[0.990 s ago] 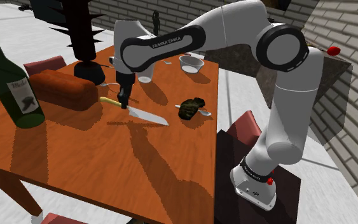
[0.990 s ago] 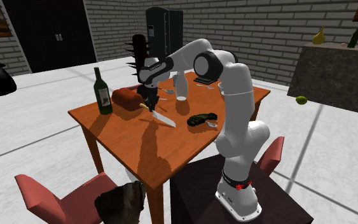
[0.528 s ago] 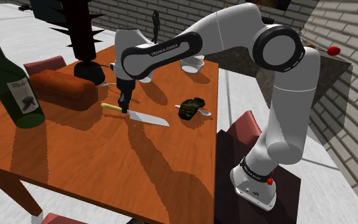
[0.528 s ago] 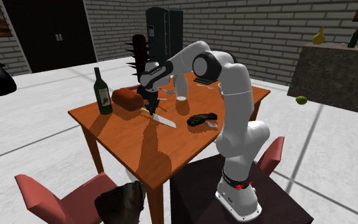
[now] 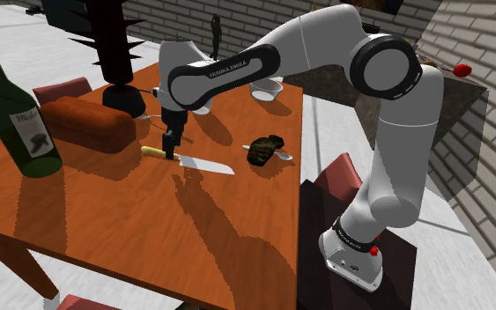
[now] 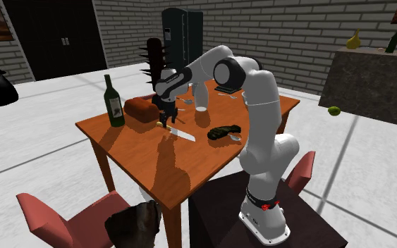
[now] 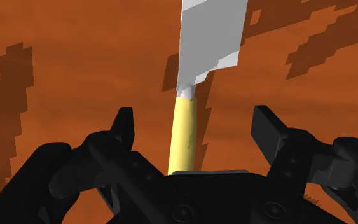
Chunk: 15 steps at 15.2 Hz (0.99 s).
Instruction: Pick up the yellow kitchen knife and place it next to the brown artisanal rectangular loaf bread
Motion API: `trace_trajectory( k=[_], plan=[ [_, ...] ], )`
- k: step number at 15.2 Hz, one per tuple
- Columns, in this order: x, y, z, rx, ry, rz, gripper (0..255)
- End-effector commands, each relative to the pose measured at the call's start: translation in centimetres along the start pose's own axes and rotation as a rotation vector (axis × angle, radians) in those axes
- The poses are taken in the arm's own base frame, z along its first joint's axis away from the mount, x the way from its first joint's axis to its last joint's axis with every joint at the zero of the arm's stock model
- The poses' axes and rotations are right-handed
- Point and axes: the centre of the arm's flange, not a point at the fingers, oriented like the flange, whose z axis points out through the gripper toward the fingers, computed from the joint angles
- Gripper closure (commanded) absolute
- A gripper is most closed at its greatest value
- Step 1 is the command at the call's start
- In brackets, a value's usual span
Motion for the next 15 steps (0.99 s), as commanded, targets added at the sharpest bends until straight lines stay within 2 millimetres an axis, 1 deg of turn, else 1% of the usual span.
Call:
trace_trajectory(
  k=[1, 3, 6, 7, 15],
  plan=[
    [0.0, 0.0, 0.0, 0.0, 0.0, 0.0, 0],
    [0.0, 0.0, 0.0, 0.0, 0.0, 0.0, 0],
    [0.0, 0.0, -4.0, 0.0, 0.0, 0.0, 0],
    [0.0, 0.0, -5.0, 0.0, 0.0, 0.0, 0],
    [0.0, 0.0, -5.0, 0.0, 0.0, 0.0, 0]
  ],
)
